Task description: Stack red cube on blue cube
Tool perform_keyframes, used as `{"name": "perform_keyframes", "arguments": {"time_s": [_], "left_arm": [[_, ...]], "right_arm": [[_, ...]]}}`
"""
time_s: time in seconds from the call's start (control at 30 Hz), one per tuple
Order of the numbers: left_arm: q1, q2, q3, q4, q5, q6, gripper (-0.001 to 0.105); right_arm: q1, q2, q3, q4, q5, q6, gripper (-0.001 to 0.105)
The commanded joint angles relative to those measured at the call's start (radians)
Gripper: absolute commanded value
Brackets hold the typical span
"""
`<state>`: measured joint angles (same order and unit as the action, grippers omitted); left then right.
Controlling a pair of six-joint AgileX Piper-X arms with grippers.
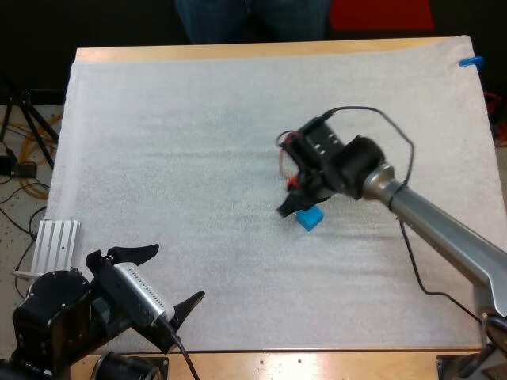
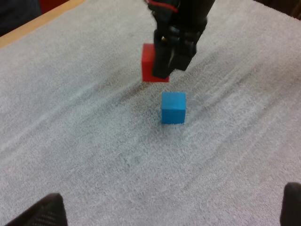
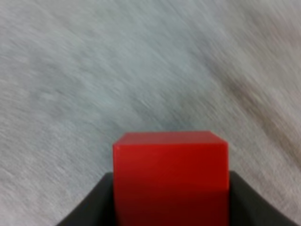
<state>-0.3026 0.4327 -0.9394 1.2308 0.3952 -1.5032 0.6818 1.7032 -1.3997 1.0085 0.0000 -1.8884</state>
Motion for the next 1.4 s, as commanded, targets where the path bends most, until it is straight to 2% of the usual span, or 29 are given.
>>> {"name": "perform_keyframes", "arguments": {"time_s": [0.0, 0.23, 0.37, 0.5, 0.87, 0.93, 1.1, 1.2, 1.37], "left_arm": [[-0.001, -0.002, -0.006, 0.005, -0.002, 0.006, 0.087], [-0.001, -0.002, -0.006, 0.005, -0.002, 0.006, 0.087], [-0.001, -0.002, -0.006, 0.005, -0.002, 0.006, 0.087], [-0.001, -0.002, -0.006, 0.005, -0.002, 0.013, 0.087], [-0.001, -0.002, -0.006, 0.005, -0.002, 0.013, 0.087], [-0.001, -0.002, -0.006, 0.005, -0.002, 0.013, 0.087], [-0.001, -0.002, -0.006, 0.005, -0.002, 0.013, 0.087], [-0.001, -0.002, -0.006, 0.005, -0.002, 0.013, 0.087], [-0.001, -0.002, -0.006, 0.005, -0.002, 0.013, 0.087]], "right_arm": [[-0.008, -0.01, -0.006, 0.028, 0.0, 0.006, 0.007], [-0.021, -0.01, 0.046, -0.006, 0.0, 0.061, 0.007], [-0.019, -0.01, 0.118, -0.063, 0.0, 0.081, 0.007], [-0.019, -0.01, 0.129, -0.121, 0.0, 0.098, 0.007], [-0.019, -0.01, 0.198, -0.143, 0.0, 0.109, 0.007], [-0.019, -0.01, 0.201, -0.158, 0.0, 0.109, 0.014], [-0.019, -0.01, 0.2, -0.182, -0.024, 0.113, 0.049], [-0.019, -0.01, 0.2, -0.182, -0.03, 0.113, 0.056], [-0.019, -0.01, 0.2, -0.183, -0.026, 0.113, 0.061]]}}
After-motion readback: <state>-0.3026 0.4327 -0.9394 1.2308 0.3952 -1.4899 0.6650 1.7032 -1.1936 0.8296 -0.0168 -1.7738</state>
